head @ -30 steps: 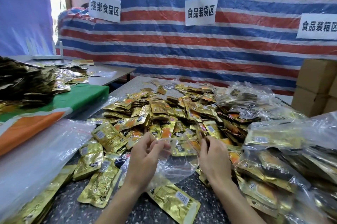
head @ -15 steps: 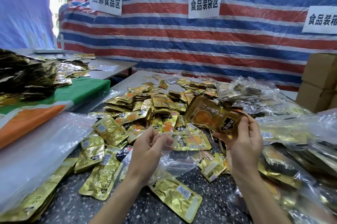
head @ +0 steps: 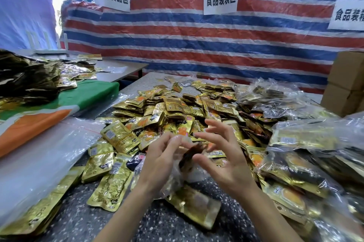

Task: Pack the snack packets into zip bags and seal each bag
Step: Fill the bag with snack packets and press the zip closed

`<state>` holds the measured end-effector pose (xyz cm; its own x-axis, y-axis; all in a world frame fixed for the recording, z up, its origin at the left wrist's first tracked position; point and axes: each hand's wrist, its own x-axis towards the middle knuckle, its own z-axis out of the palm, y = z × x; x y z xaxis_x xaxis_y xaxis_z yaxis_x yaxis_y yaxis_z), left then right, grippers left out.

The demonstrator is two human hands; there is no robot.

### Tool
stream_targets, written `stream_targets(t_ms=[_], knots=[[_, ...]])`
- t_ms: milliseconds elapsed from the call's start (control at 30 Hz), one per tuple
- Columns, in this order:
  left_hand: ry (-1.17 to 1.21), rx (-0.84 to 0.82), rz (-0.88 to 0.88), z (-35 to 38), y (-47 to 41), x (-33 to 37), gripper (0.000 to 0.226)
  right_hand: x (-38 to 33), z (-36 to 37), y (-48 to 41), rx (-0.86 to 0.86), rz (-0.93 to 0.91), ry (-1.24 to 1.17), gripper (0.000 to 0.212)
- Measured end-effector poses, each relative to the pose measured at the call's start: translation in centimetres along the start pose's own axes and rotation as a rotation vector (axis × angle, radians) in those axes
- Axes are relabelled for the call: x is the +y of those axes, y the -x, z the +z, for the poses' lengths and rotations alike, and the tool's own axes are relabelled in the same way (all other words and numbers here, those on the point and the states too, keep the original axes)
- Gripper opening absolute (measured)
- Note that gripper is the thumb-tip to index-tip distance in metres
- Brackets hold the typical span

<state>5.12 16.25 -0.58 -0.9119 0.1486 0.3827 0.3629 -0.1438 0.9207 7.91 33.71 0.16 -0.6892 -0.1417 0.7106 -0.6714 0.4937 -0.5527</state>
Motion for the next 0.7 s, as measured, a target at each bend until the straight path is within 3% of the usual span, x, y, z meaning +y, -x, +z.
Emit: stream_targets(t_ms=[133, 200, 267, 300, 367, 433, 533, 633, 700], knots=[[0.173, -0.054, -0.036, -0.1, 0.1, 0.5, 0.032, -0.2, -0.4, 0.1, -0.204, 0.247, 0.029, 0.079], [0.280, -0.069, -0.061, -0.2, 0.1, 0.8, 0.030, -0.1, -0.4, 0.0, -0.355, 0.431, -0.151, 0.065], [0.315, -0.090, -0.057, -0.3, 0.1, 0.9, 0.027, 0.1, -0.3, 0.0, -0.378, 0.481, -0.265, 0.041], [0.290, -0.097, -0.047, -0.4, 0.1, 0.9, 0.026, 0.1, -0.1, -0.1, -0.334, 0.468, -0.273, 0.034], [0.212, -0.115, -0.046, -0.4, 0.2, 0.9, 0.029, -0.2, 0.2, -0.4, -0.206, 0.456, -0.270, 0.046], [0.168, -0.186, -0.072, -0.5, 0.5, 0.6, 0.040, -0.5, 0.2, -0.5, -0.061, 0.482, -0.257, 0.063], [0.049, -0.313, -0.012, -0.9, 0.9, 0.1, 0.066, -0.6, -0.2, -0.7, 0.105, 0.560, -0.335, 0.061], [-0.294, -0.301, 0.144, -1.2, 0.7, -0.2, 0.094, -0.5, -1.0, -1.2, 0.227, 0.708, -0.508, 0.064], [-0.342, -0.312, 0.122, -1.2, 0.5, -0.3, 0.091, -0.5, -1.8, -1.6, 0.293, 0.802, -0.673, 0.064]])
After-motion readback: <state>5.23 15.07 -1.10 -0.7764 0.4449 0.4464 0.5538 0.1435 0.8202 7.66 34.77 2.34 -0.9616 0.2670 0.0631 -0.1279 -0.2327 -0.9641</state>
